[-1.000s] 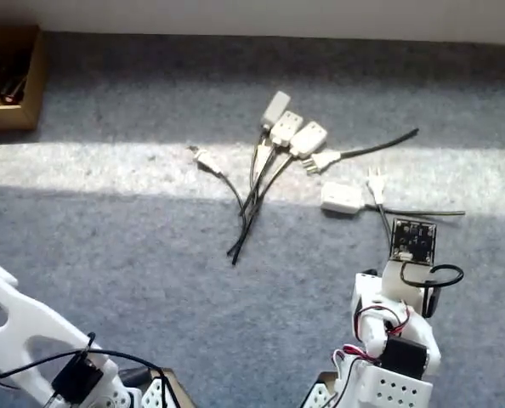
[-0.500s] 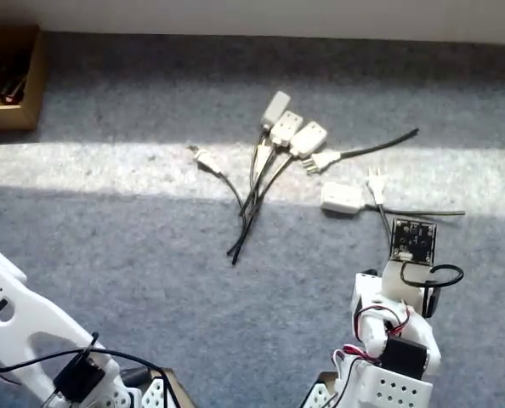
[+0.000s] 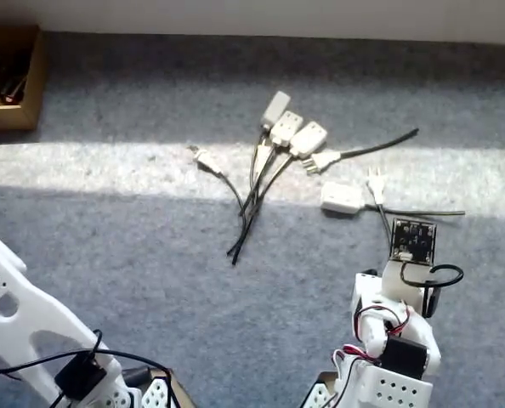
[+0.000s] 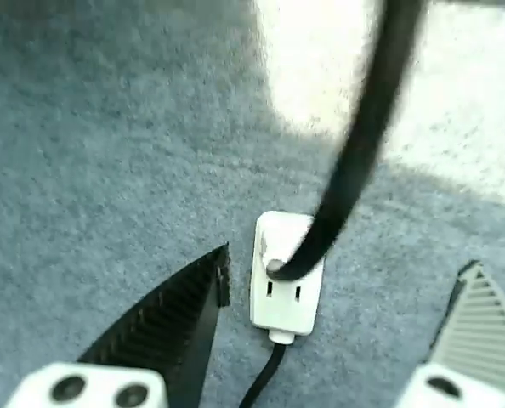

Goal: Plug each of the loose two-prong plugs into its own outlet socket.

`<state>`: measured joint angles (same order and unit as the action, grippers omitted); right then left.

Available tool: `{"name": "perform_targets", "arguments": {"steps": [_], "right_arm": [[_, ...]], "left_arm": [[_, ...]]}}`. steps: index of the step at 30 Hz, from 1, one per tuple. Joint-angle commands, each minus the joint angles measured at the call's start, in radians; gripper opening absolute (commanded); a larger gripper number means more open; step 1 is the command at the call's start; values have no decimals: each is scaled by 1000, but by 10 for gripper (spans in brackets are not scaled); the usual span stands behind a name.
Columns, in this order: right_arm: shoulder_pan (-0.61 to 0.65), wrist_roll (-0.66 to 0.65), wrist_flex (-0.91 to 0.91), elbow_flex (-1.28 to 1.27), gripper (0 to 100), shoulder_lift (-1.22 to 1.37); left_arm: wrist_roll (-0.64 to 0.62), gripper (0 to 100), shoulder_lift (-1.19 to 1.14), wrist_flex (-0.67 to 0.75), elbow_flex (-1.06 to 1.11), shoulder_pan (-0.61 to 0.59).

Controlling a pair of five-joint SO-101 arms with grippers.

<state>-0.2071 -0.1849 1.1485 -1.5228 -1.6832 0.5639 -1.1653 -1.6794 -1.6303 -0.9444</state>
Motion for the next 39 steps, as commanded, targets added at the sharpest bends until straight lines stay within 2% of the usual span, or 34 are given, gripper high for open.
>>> {"name": "perform_targets", "arguments": {"steps": [1, 4, 7, 13, 15, 20, 24, 25, 28, 32, 36, 39], "right_arm": [[-7, 8, -19, 4, 361, -7], [-7, 8, -19, 4, 361, -7], [-7, 8, -19, 4, 361, -7], [-18, 9, -27, 4, 361, -7], [-81, 9, -31, 13, 361, -7], [-334, 57, -73, 67, 361, -8], [-357, 57, -67, 87, 361, -8], [-348, 57, -61, 84, 361, -8], [-295, 57, -24, 84, 361, -8], [-217, 25, -19, 56, 361, -7], [-165, 15, -21, 39, 361, -7], [-162, 15, -21, 38, 361, -7]], "left_arm": [[-92, 393, 151, 6, -33, 70], [-209, 393, 245, 5, -33, 140], [-264, 393, 338, 3, -33, 252], [-302, 393, 414, -41, -31, 596], [-338, 393, 387, -41, -31, 716], [-345, 393, 232, -43, -31, 980], [-344, 393, 99, -46, -31, 1135], [-328, 393, 71, -48, -31, 1173], [-158, 393, 15, -84, -31, 1288], [-9, 393, -4, -87, -31, 1403], [161, 393, -10, -87, -31, 1483], [219, 396, -5, -87, -31, 1512]]}}
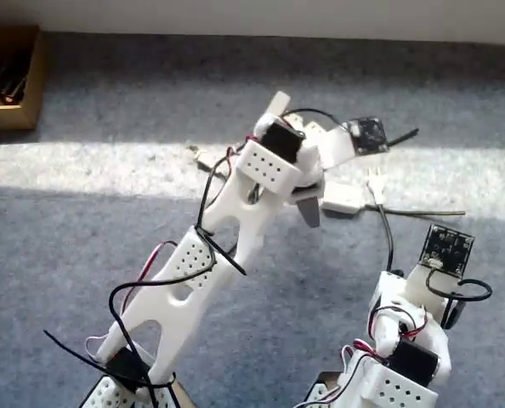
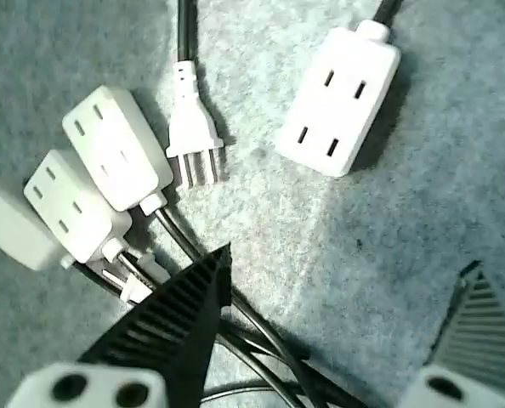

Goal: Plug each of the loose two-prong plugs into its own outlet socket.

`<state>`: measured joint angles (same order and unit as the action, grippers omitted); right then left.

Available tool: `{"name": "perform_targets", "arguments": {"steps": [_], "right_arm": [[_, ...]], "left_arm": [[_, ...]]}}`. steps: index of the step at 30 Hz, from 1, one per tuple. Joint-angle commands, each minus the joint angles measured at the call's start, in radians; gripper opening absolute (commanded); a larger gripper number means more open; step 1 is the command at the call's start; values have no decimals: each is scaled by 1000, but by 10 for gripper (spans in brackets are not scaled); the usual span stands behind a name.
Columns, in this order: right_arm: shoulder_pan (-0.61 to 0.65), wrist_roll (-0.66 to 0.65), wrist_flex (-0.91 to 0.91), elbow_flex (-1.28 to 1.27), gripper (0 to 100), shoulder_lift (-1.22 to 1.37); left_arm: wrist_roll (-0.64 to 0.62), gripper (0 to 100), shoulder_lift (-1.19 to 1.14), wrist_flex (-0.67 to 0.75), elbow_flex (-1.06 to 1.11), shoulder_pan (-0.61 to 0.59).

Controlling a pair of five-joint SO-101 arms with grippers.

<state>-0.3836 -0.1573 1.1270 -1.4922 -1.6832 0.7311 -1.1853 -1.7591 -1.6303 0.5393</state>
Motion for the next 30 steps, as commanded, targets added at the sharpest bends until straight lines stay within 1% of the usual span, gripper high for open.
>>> {"name": "perform_targets", "arguments": {"steps": [1, 7, 11, 13, 14, 15, 17, 18, 20, 22, 26, 30], "right_arm": [[16, -12, 1, 5, 361, -7], [16, -12, 1, 5, 361, -7], [15, -12, 1, 5, 361, -7], [-2, -12, 4, 10, 361, -7], [-38, -29, 8, 12, 361, -7], [-99, -75, 10, 12, 361, -7], [-260, -180, 7, 5, 361, -7], [-348, -212, 1, 5, 361, -8], [-479, -244, 1, 8, 361, -8], [-564, -278, 2, 12, 361, -8], [-605, -293, 21, 12, 361, -8], [-599, -295, 85, 12, 361, -8]], "left_arm": [[55, 397, 16, -2, -33, 33], [55, 399, 4, 160, -30, 28], [49, 441, -44, 285, -30, 53], [49, 443, -94, 333, -30, 64], [49, 443, -124, 353, -30, 71], [49, 443, -150, 374, -30, 76], [49, 443, -193, 402, -31, 87], [49, 443, -208, 410, -31, 93], [49, 443, -222, 413, -31, 105], [49, 443, -229, 413, -31, 122], [52, 443, -229, 414, -31, 133], [52, 443, -236, 463, -30, 122]]}}
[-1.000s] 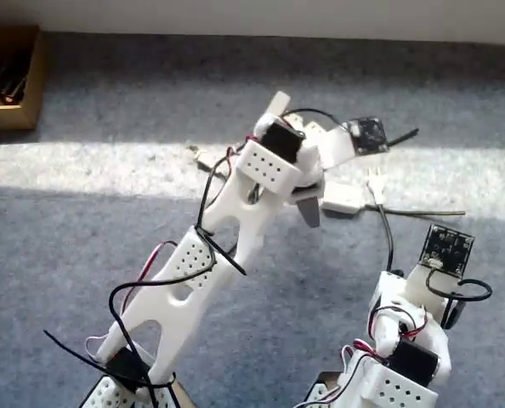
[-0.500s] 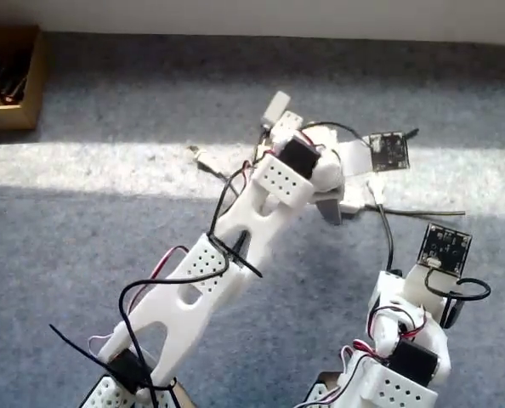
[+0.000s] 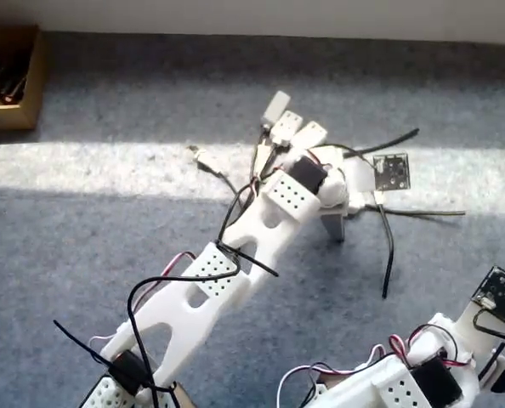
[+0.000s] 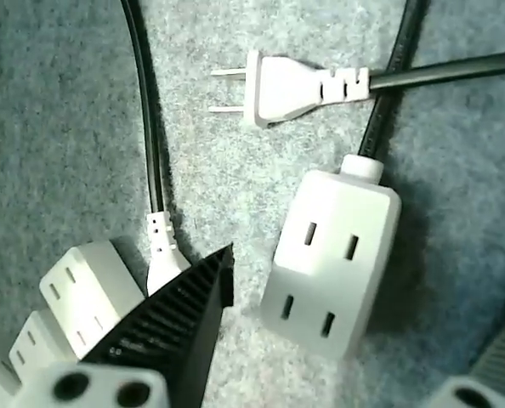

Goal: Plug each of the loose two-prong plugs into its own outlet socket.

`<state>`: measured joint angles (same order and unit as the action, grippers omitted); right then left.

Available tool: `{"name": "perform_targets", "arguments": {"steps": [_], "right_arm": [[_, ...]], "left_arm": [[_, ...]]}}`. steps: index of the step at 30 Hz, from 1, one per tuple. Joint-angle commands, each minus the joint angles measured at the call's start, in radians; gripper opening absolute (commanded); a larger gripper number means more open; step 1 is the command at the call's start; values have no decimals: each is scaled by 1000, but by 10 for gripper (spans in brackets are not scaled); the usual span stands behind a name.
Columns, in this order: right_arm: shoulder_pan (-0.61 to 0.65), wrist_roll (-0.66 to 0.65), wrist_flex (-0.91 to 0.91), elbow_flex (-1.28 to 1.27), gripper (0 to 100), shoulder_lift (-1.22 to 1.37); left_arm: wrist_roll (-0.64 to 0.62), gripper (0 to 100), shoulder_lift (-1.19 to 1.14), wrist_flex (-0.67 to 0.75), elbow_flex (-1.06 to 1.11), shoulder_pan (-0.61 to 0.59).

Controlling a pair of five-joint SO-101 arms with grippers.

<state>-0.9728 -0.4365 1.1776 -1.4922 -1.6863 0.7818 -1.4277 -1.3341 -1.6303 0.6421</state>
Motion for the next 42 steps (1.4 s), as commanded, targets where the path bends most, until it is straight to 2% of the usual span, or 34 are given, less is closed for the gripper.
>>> {"name": "perform_targets", "arguments": {"steps": [1, 10, 14, 17, 25, 28, 31, 36, 38, 42], "right_arm": [[-8, -15, 45, 12, 361, -5], [-7, -15, 59, 12, 361, -7], [-7, -15, 59, 7, 361, -7], [-7, -35, 59, 5, 361, -7], [-7, -51, 61, 4, 361, -7], [-7, -52, 61, 4, 361, -7], [-7, -52, 61, 4, 361, -7], [2, -52, 61, 7, 361, -7], [30, -52, 61, 4, 361, -7], [54, -52, 84, 7, 361, -7]], "left_arm": [[0, 443, 7, 49, -30, 15], [-2, 442, -8, 120, -21, -18], [-2, 442, -48, 241, -16, -56], [-5, 442, -51, 249, -16, -64], [-158, 442, -51, 267, -21, -76], [-180, 439, -59, 264, -16, -87], [-192, 333, -70, 181, -16, -104], [-195, 0, -73, 28, -22, -102], [-195, 35, -73, -43, -22, -88], [-195, 6, -68, -206, -33, -76]]}}
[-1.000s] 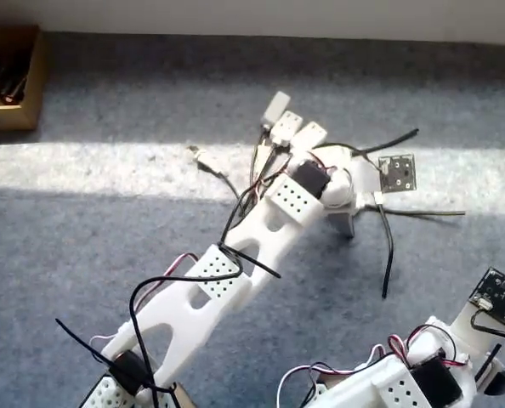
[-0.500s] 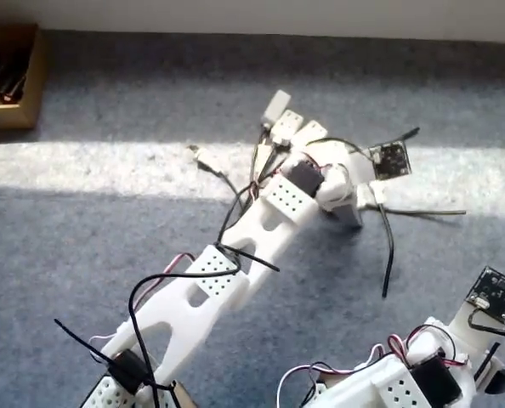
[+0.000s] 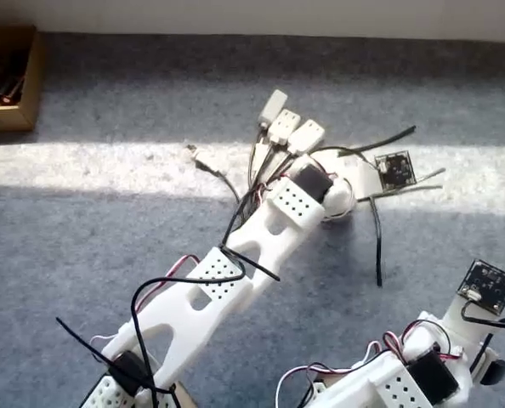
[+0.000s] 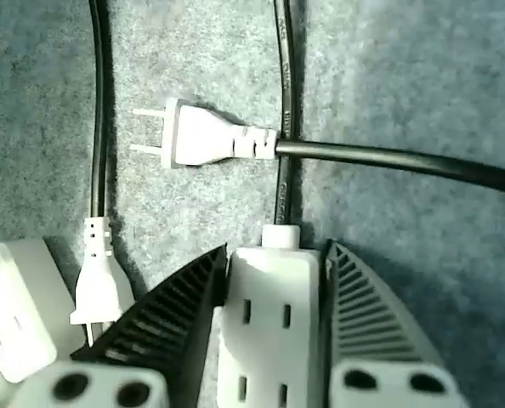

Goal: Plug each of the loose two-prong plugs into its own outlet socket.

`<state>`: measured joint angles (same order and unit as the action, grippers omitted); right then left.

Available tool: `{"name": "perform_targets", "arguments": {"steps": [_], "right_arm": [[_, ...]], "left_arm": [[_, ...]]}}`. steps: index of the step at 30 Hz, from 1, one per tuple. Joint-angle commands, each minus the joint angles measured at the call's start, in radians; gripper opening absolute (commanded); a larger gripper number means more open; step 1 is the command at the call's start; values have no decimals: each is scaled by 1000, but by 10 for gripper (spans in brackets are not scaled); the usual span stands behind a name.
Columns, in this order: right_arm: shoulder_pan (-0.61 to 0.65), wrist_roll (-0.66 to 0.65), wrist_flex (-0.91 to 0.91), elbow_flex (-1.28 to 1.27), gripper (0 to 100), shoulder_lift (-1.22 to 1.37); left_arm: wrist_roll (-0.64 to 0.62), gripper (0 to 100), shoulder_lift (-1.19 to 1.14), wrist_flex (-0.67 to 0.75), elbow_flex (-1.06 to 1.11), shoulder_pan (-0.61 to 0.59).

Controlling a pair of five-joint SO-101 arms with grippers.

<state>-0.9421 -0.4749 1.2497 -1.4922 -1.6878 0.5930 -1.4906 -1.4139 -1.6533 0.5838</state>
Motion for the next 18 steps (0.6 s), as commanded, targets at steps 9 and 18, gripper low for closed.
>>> {"name": "perform_targets", "arguments": {"steps": [9, 18], "right_arm": [[27, -14, 7, 4, 361, -5], [140, -14, 7, 2, 361, -4]], "left_arm": [[-12, 5, 160, -371, -8, -96], [-14, 5, 469, -373, -7, -263]]}}
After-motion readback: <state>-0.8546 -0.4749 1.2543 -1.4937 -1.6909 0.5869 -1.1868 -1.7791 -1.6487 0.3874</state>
